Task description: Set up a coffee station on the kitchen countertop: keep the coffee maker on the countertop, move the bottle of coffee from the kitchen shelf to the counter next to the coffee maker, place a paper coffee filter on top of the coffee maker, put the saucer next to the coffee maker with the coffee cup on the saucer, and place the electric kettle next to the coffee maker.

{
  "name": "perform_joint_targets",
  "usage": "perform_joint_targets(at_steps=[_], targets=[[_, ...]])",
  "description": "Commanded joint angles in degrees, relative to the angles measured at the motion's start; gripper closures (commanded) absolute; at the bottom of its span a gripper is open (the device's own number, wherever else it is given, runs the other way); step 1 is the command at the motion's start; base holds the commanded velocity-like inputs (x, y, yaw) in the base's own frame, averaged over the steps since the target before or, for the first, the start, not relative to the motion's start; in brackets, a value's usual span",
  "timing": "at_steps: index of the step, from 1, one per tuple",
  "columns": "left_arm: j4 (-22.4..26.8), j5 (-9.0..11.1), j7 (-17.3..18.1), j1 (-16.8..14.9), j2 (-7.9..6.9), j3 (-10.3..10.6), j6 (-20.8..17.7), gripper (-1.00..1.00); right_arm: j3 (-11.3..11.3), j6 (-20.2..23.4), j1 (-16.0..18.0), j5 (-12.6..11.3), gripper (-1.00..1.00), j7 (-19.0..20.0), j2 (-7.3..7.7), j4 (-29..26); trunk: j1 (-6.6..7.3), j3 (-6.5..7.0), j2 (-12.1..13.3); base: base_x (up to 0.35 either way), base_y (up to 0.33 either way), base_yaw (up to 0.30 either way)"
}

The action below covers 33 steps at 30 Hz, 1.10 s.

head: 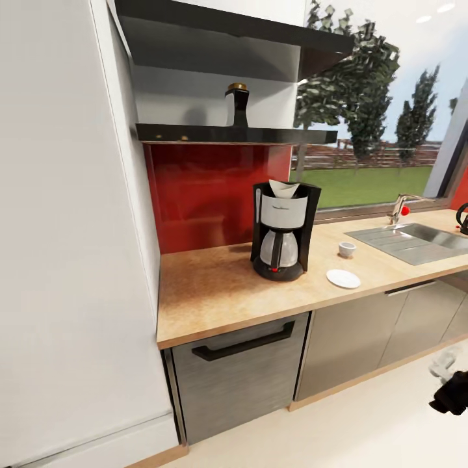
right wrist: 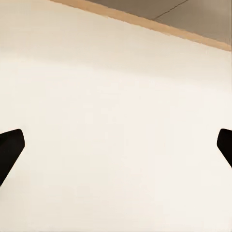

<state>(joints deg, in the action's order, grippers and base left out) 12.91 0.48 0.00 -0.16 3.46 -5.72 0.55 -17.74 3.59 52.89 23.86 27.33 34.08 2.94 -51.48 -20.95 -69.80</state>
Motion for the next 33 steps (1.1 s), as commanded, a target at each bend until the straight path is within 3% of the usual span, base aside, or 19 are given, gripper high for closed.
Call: perform_joint_targets(at_steps=[1,3,5,6,10,11,12,14,16,18,19,20,25,28,33], targets=[[0.0,0.0,0.0,0.0,0.05,-0.3,0.1,-1.0,-0.2,-2.4,-5.0,-0.5,-1.0,-3.0,-2.72,0.0,0.0,-0.05,0.0,0.0,0.0,0.0],[0.0,0.0,0.0,0.0,0.05,-0.3,0.1,-1.0,-0.2,-3.9,-8.7,-0.6,-1.0,-7.1,-5.46,0.0,0.0,-0.05,0.0,0.0,0.0,0.0],[0.0,0.0,0.0,0.0,0.05,-0.3,0.1,-1.0,-0.2,-8.1,-14.7,-0.6,-1.0,-14.7,-10.42,0.0,0.0,-0.05,0.0,0.0,0.0,0.0],[0.0,0.0,0.0,0.0,0.05,-0.4,0.1,-1.0,-0.1,-10.8,-17.1,-0.6,-1.0,-17.0,-12.07,0.0,0.0,-0.05,0.0,0.0,0.0,0.0],[0.0,0.1,0.0,0.0,0.1,-0.4,0.1,-1.0,0.0,-20.4,-23.3,-0.7,-1.0,-20.6,-17.03,-0.1,0.0,-0.05,0.0,0.0,0.0,0.0],[0.0,0.1,0.0,0.0,0.11,-0.4,0.1,-1.0,0.0,-21.1,-23.7,-0.7,-1.0,-20.9,-17.91,-0.1,0.0,-0.05,0.0,0.0,0.0,0.0],[0.0,0.1,0.0,0.0,0.14,-0.4,0.1,-1.0,0.0,-22.5,-24.6,-0.6,-1.0,-22.7,-20.7,-0.1,0.0,-0.05,0.0,0.0,0.0,0.0],[0.0,0.1,0.0,0.0,0.17,-0.4,0.1,-1.0,0.0,-23.0,-24.9,-0.5,-1.0,-25.1,-22.76,0.0,0.0,-0.05,0.0,0.0,0.0,0.0],[0.0,0.1,0.0,0.0,0.21,-0.4,0.1,-1.0,-0.1,-23.4,-25.3,-0.3,-1.0,-30.1,-27.13,0.0,0.0,-0.05,0.0,0.0,0.0,0.0],[0.0,0.1,0.0,0.0,0.22,-0.4,0.1,-1.0,-0.1,-23.5,-25.4,-0.2,-1.0,-32.6,-30.44,0.0,0.0,-0.05,0.0,0.0,0.0,0.0],[0.0,0.1,0.0,0.0,0.23,-0.3,0.1,-1.0,-0.2,-22.5,-25.5,-0.2,-1.0,-33.8,-34.09,-0.1,0.0,-0.05,0.0,0.0,0.0,0.0],[0.0,0.1,0.0,0.0,0.23,-0.3,0.1,-1.0,-0.2,-22.3,-25.5,-0.1,-1.0,-34.1,-35.16,-0.1,0.0,-0.05,0.0,0.0,0.0,0.0],[0.1,0.2,0.0,0.0,0.23,-0.3,0.1,-1.0,0.0,-21.9,-26.2,-0.6,-1.0,-34.2,-36.32,0.1,0.0,-0.05,0.0,0.0,0.0,0.0],[0.2,0.2,0.0,0.0,0.17,-0.2,0.0,-1.0,0.1,-21.9,-29.4,-2.8,-1.0,-34.2,-36.29,0.1,0.0,-0.05,0.0,0.0,0.0,0.0],[0.3,0.3,0.0,0.0,0.31,-0.1,0.1,-1.0,0.1,-21.9,-30.9,-6.0,-1.0,-34.2,-35.76,0.1,0.0,-0.05,0.0,0.0,0.0,0.0]])
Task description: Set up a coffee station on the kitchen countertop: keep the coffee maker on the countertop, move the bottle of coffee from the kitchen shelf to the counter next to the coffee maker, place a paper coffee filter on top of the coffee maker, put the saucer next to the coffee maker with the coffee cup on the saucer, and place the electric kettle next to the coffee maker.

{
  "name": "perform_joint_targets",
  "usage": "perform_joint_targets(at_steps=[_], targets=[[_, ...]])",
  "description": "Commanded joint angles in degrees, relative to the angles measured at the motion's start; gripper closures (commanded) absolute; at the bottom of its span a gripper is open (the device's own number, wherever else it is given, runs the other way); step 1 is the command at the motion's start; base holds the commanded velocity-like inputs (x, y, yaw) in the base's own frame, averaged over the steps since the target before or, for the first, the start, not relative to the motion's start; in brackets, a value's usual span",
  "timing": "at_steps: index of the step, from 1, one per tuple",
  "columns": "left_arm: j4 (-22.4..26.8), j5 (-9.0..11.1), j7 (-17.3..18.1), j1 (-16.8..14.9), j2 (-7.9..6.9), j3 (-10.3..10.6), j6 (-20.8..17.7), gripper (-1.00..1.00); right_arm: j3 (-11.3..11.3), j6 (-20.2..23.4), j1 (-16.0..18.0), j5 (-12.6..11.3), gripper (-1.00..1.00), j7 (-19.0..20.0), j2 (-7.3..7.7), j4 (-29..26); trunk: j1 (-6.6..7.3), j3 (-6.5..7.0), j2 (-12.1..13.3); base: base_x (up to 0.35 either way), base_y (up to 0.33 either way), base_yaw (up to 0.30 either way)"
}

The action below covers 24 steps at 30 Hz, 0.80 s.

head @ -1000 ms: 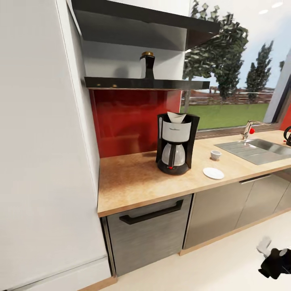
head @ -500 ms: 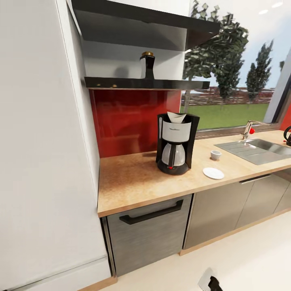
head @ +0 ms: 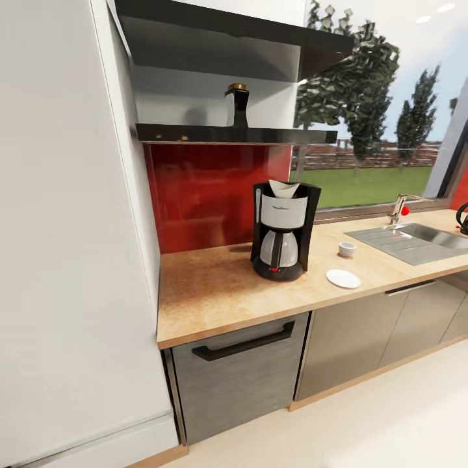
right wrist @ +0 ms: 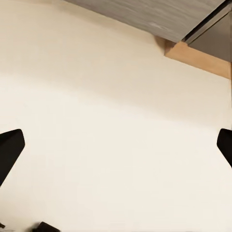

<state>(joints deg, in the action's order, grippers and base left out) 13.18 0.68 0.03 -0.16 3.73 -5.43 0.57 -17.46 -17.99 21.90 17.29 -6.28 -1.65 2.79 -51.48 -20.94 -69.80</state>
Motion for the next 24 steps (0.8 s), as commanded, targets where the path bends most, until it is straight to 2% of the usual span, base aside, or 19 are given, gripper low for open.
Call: perform_joint_targets(at_steps=[1,7,11,12,13,14,17,21,24], targets=[[0.0,0.1,0.0,0.0,0.04,-0.4,0.1,-1.0,-0.2,-0.3,0.0,0.2,-1.0,-0.6,0.09,0.3,0.0,-0.06,0.0,0.0,0.0,0.0],[0.1,0.1,0.0,0.0,0.08,-0.5,0.1,-1.0,-0.1,-0.3,-0.2,-0.9,-1.0,-0.6,0.67,0.3,0.0,-0.06,0.0,0.0,0.0,0.0],[0.1,0.1,0.0,0.0,0.07,-0.6,0.1,-1.0,-0.1,-0.3,-0.3,-2.4,-1.0,-0.6,1.59,0.3,0.0,-0.06,0.0,0.0,0.0,-0.018],[0.1,0.1,0.0,0.0,0.06,-0.6,0.1,-1.0,-0.1,-0.3,-0.3,-3.0,-1.0,-0.5,1.9,0.3,0.0,-0.06,0.0,0.0,0.0,-0.123],[0.0,0.1,0.0,0.0,0.07,-0.6,0.1,-1.0,-0.1,-0.2,-0.3,-5.4,-1.0,-0.5,2.68,0.3,0.0,-0.06,0.0,0.0,0.0,-0.237],[0.0,0.1,0.0,0.0,0.06,-0.6,0.1,-1.0,-0.1,-0.2,-0.3,-6.1,-1.0,-0.5,2.78,0.3,0.0,-0.06,0.0,0.0,0.0,-0.252],[0.0,0.0,0.0,0.0,0.05,-0.6,0.1,-1.0,-0.1,-0.2,-0.3,-7.1,-1.0,-0.5,2.93,0.3,0.0,-0.06,0.0,0.0,0.0,-0.23],[0.0,0.0,0.0,0.0,0.1,-0.6,0.1,-1.0,-0.2,-0.4,-0.4,-7.2,-1.0,-0.8,2.9,0.3,0.0,-0.06,0.0,0.0,0.0,-0.077],[0.0,0.0,0.0,0.0,0.12,-0.5,0.1,-1.0,-0.3,-0.5,-0.5,-7.3,-1.0,-2.9,2.16,-0.4,0.0,-0.06,0.0,0.0,0.0,-0.015]])
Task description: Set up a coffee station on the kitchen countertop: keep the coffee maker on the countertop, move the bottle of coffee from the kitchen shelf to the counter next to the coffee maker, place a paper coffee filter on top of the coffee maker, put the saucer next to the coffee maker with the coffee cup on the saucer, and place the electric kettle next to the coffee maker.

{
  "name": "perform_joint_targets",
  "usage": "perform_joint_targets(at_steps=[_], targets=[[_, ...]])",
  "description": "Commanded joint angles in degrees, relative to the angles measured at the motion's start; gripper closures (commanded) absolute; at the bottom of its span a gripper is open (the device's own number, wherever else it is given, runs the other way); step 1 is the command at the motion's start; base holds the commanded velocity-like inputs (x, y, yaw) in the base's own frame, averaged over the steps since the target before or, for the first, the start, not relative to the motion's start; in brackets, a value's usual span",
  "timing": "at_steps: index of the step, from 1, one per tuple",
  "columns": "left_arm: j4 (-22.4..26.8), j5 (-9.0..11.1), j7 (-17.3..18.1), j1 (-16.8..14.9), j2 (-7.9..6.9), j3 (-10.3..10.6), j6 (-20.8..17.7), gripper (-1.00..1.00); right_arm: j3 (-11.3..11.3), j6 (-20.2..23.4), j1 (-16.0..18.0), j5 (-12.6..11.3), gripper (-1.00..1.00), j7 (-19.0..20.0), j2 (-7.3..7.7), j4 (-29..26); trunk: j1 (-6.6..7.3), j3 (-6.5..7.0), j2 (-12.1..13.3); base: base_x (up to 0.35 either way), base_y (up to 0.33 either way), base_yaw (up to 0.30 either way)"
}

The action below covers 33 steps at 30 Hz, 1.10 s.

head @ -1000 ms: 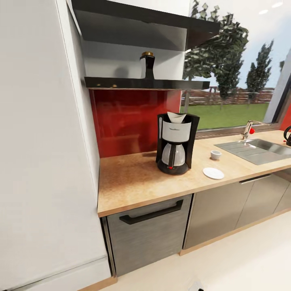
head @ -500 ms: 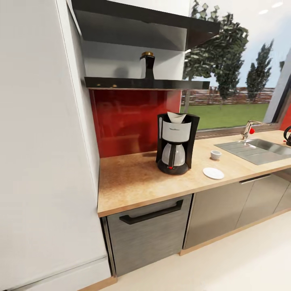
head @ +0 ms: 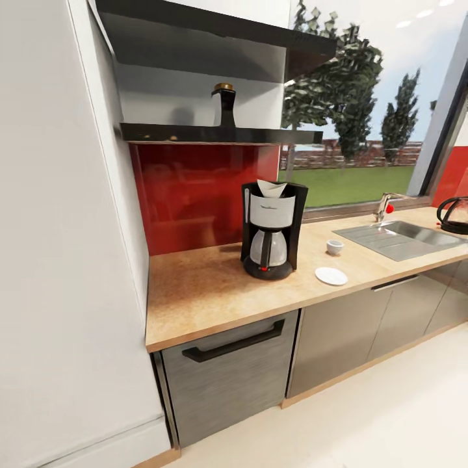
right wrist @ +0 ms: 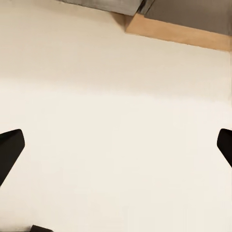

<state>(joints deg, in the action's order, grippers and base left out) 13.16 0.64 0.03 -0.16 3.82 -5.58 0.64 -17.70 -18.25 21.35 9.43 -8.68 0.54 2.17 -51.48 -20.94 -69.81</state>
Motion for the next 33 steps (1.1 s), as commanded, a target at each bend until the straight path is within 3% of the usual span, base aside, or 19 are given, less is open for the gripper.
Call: perform_joint_targets(at_steps=[1,4,8,12,13,14,15,17,19,22,25,33], targets=[[0.0,0.1,0.0,0.0,0.04,-0.3,0.1,-1.0,-0.2,-0.3,0.1,0.6,-1.0,-2.3,-0.77,-0.5,0.0,-0.06,0.0,0.0,0.0,-0.006],[0.0,0.1,0.0,0.0,0.05,-0.3,0.1,-1.0,-0.2,-0.3,0.0,0.8,-1.0,-6.8,-2.56,-5.6,0.0,-0.06,0.0,0.0,0.0,-0.003],[0.0,0.1,0.0,0.0,0.05,-0.3,0.1,-1.0,-0.2,-0.2,-0.4,0.8,-1.0,-8.8,-3.53,-12.8,0.0,-0.06,0.0,0.0,0.0,0.0],[0.0,0.1,0.1,0.0,0.05,-0.3,0.1,-1.0,-0.2,0.6,-5.8,0.9,-1.0,-9.3,-3.63,-27.4,0.0,-0.06,0.0,0.0,0.0,0.0],[0.0,0.1,0.1,0.0,0.05,-0.3,0.1,-1.0,-0.3,2.9,-9.5,0.9,-1.0,-9.3,-3.51,-34.8,0.0,-0.06,0.0,0.0,0.0,0.0],[0.0,0.1,0.0,0.0,0.05,-0.3,0.1,-1.0,-0.3,5.0,-11.4,1.0,-1.0,-9.3,-3.45,-38.6,0.0,-0.06,0.0,0.0,0.0,0.0],[0.0,0.1,0.0,0.0,0.05,-0.3,0.1,-1.0,-0.3,10.6,-14.7,1.0,-1.0,-9.1,-3.29,-44.9,0.0,-0.06,0.0,0.0,0.0,0.0],[0.0,0.1,0.1,0.0,0.05,-0.3,0.1,-1.0,-0.2,20.0,-18.3,0.9,-1.0,-7.7,-1.79,-50.2,0.0,-0.06,0.0,0.0,0.0,0.0],[0.0,0.1,0.1,0.0,0.05,-0.3,0.1,-1.0,0.0,21.4,-19.7,0.7,-1.0,-5.1,-0.07,-49.9,0.0,-0.06,0.0,0.0,0.0,0.0],[0.0,0.1,0.1,0.0,0.05,-0.3,0.1,-1.0,0.1,19.0,-20.3,0.6,-1.0,-3.2,0.88,-47.8,0.0,-0.06,0.0,0.0,0.0,0.0],[-0.1,0.1,0.1,0.0,0.05,-0.3,0.1,-1.0,0.1,16.7,-20.6,0.6,-1.0,-2.2,1.34,-45.4,0.0,-0.06,0.0,0.0,0.0,-0.019],[0.0,0.1,0.0,0.0,0.05,-0.3,0.0,-1.0,0.1,15.7,-20.8,0.6,-1.0,-1.9,1.64,-44.0,0.0,-0.06,0.0,0.059,-0.079,-0.139]])
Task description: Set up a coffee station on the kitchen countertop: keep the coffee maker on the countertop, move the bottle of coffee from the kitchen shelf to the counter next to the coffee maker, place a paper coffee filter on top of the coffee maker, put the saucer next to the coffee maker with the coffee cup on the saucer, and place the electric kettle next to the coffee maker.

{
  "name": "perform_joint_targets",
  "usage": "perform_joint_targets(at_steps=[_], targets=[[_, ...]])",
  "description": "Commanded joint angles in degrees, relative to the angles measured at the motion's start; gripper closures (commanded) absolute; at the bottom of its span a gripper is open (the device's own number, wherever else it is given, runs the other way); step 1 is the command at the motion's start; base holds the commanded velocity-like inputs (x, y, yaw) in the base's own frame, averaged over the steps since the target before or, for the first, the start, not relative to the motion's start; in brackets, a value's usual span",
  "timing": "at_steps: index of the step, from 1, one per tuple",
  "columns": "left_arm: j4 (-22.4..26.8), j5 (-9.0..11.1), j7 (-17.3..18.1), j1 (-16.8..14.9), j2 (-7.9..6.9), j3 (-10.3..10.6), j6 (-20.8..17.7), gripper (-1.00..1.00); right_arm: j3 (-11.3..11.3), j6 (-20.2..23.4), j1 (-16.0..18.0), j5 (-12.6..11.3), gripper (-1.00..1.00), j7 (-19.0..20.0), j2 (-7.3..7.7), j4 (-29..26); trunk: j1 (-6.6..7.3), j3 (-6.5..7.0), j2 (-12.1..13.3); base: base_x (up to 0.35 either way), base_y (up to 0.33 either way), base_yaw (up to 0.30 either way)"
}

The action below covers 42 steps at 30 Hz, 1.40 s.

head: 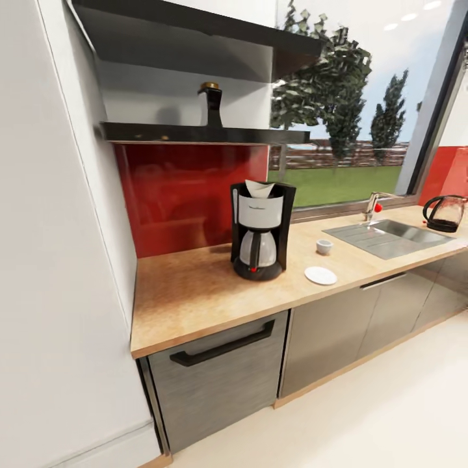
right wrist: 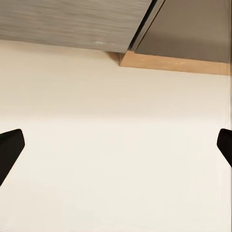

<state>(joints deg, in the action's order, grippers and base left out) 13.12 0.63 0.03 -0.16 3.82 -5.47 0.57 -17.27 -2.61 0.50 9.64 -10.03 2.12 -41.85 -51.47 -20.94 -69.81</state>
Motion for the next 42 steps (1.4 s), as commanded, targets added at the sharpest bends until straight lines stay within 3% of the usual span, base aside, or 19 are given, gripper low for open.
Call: perform_joint_targets(at_steps=[1,11,13,17,19,21,23,34,42], targets=[[0.0,0.1,0.0,0.0,0.04,-0.4,0.1,-1.0,-0.3,0.0,0.0,0.4,-1.0,-0.5,0.07,0.1,-0.01,-0.06,0.0,0.143,-0.185,-0.043],[0.0,0.1,0.0,0.0,0.04,-0.4,0.1,-1.0,-0.2,-0.1,-0.1,0.3,-1.0,-0.4,0.7,1.2,-0.01,-0.06,0.0,0.035,-0.043,-0.173],[0.0,0.1,0.1,0.0,0.04,-0.5,0.1,-1.0,0.7,-0.5,-0.1,-0.1,-1.0,-0.4,0.97,2.5,-0.01,-0.06,0.0,0.003,-0.003,-0.187],[0.0,0.1,0.0,0.0,0.04,-0.5,0.1,-1.0,7.3,-3.4,-0.1,-1.3,-1.0,-0.2,2.44,5.2,-0.01,-0.06,0.0,0.001,-0.001,-0.056],[-0.1,0.1,0.1,0.0,0.04,-0.5,0.1,-1.0,12.0,-3.9,-0.1,-1.5,-1.0,-0.2,2.82,7.0,-0.01,-0.06,0.0,0.0,0.0,-0.015],[-0.1,0.1,0.1,0.0,0.04,-0.5,0.1,-1.0,15.1,-4.2,-0.1,-1.6,-1.0,-0.2,2.97,7.7,-0.01,-0.06,0.0,0.0,0.0,-0.007],[-0.1,0.1,0.1,0.0,0.04,-0.5,0.1,-1.0,16.1,-4.3,-0.1,-1.6,-1.0,-0.2,3.02,7.9,-0.01,-0.06,0.0,0.0,0.0,-0.003],[-0.1,0.1,0.0,0.0,0.04,-0.5,0.8,-1.0,17.2,-4.4,-0.1,-1.6,-1.0,-0.2,3.07,8.4,-0.01,-0.06,0.0,0.005,-0.017,-0.082],[-0.1,0.1,0.0,0.0,0.04,-0.4,0.8,-1.0,17.2,-4.4,-0.1,-1.6,-1.0,-0.2,3.07,8.4,-0.01,-0.06,0.0,0.105,-0.251,-0.015]])
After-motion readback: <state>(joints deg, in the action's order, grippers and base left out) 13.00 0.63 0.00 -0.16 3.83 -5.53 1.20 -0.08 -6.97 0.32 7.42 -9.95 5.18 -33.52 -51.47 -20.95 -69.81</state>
